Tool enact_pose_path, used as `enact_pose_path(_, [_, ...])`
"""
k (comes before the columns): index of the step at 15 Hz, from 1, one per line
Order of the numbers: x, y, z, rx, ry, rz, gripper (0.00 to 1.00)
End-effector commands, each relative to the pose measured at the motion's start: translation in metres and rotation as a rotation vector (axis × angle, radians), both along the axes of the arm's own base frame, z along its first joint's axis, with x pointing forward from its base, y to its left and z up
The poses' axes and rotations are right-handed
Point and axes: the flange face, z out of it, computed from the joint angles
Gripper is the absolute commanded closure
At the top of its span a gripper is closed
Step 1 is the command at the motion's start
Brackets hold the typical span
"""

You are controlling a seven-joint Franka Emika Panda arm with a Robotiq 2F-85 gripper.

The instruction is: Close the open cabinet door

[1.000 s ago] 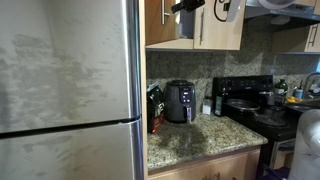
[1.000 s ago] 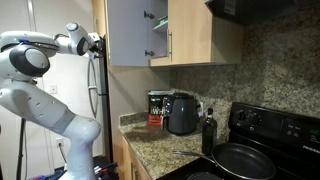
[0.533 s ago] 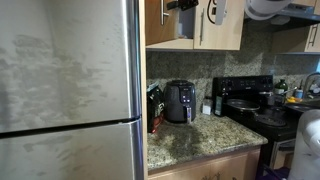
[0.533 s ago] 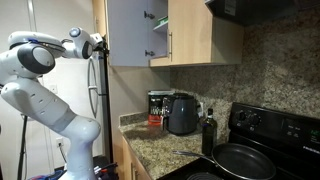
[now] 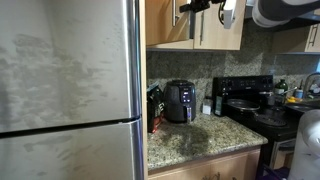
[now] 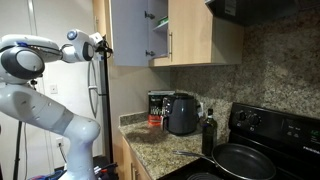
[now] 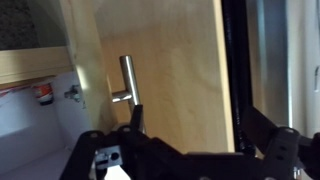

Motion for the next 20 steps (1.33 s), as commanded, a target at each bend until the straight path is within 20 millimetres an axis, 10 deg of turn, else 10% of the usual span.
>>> enact_pose_path(1, [0.032,-0.085,0.007,0.003,-0.062,-0.173,0.0])
enact_pose_path(6, [0.064,-0.227,0.009,0.084,-0.048,-0.435,0.0])
enact_pose_path(10, [0.08,-0.334,-0.028,0.12,-0.017,-0.665,0.0])
enact_pose_path(15, [0.091,-0.333,-0.134,0.234,0.285,-0.745,0.0])
enact_pose_path(16, [0.098,-0.343,-0.096,0.195,0.209,-0.739,0.0])
enact_pose_path(20, [0.096,-0.34,-0.101,0.201,0.213,-0.739,0.0])
